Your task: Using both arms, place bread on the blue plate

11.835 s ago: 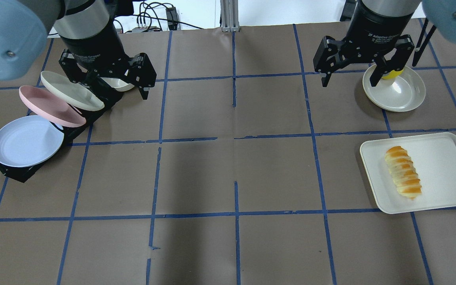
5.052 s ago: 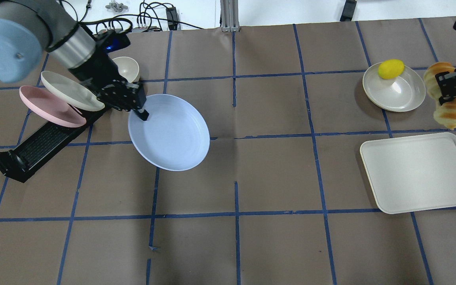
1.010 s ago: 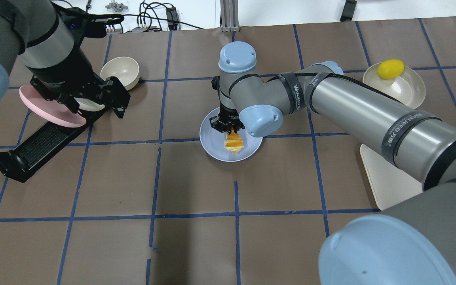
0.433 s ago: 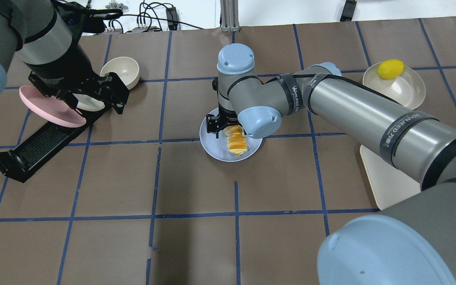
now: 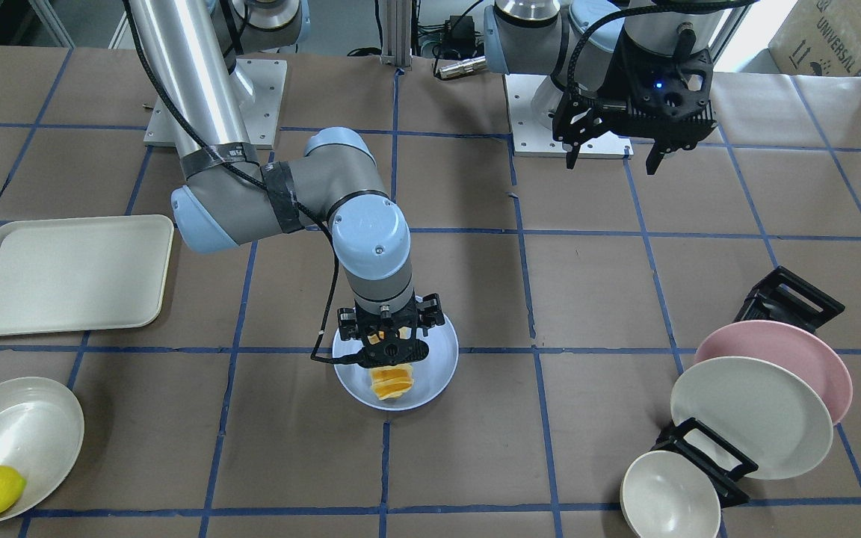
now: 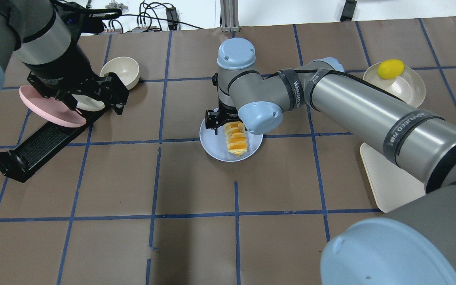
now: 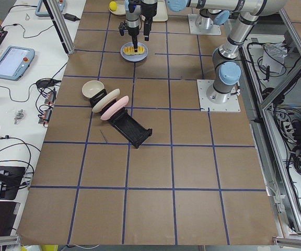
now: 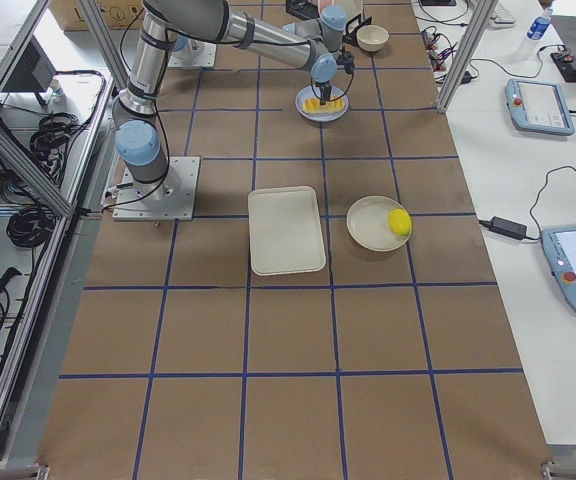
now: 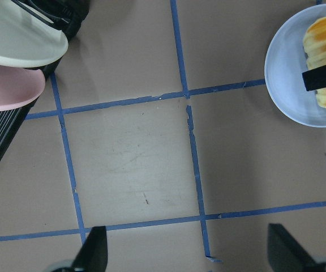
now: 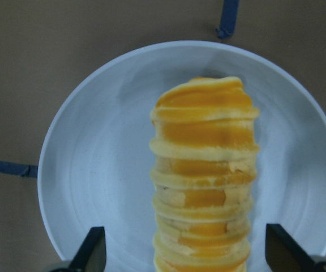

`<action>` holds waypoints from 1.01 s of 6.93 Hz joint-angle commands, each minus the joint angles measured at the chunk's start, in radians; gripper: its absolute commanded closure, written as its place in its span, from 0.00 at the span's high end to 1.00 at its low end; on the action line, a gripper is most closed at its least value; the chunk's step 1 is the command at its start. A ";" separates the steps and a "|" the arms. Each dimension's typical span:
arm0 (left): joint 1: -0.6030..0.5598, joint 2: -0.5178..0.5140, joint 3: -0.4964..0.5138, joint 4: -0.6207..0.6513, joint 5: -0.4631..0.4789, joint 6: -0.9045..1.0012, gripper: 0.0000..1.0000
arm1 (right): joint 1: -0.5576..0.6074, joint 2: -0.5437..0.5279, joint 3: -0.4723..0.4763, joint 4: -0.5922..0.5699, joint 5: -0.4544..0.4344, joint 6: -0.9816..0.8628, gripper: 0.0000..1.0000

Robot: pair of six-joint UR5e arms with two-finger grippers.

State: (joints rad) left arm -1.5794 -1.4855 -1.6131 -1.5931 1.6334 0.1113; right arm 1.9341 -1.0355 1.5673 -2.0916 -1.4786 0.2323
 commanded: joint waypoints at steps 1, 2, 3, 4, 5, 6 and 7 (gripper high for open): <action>-0.002 0.002 0.001 -0.001 -0.004 -0.007 1.00 | -0.029 -0.073 -0.077 0.140 -0.027 -0.001 1.00; -0.004 0.008 -0.001 -0.002 0.000 -0.007 1.00 | -0.058 -0.098 -0.160 0.239 -0.081 -0.008 1.00; -0.005 0.007 -0.013 0.002 -0.006 -0.012 1.00 | -0.070 -0.107 -0.229 0.327 -0.083 -0.013 1.00; -0.007 0.005 -0.001 0.008 -0.007 -0.012 1.00 | -0.096 -0.109 -0.292 0.393 -0.084 -0.016 1.00; 0.002 -0.008 0.005 0.012 -0.007 -0.010 1.00 | -0.146 -0.110 -0.346 0.403 -0.089 -0.021 1.00; 0.009 -0.050 0.034 0.015 -0.007 -0.012 1.00 | -0.188 -0.124 -0.392 0.404 -0.154 -0.057 1.00; 0.006 -0.105 0.100 0.015 -0.009 -0.012 1.00 | -0.254 -0.167 -0.421 0.480 -0.152 -0.057 1.00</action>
State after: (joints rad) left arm -1.5744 -1.5337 -1.5727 -1.5800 1.6257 0.1001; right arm 1.7503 -1.1645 1.1925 -1.6746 -1.6106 0.1877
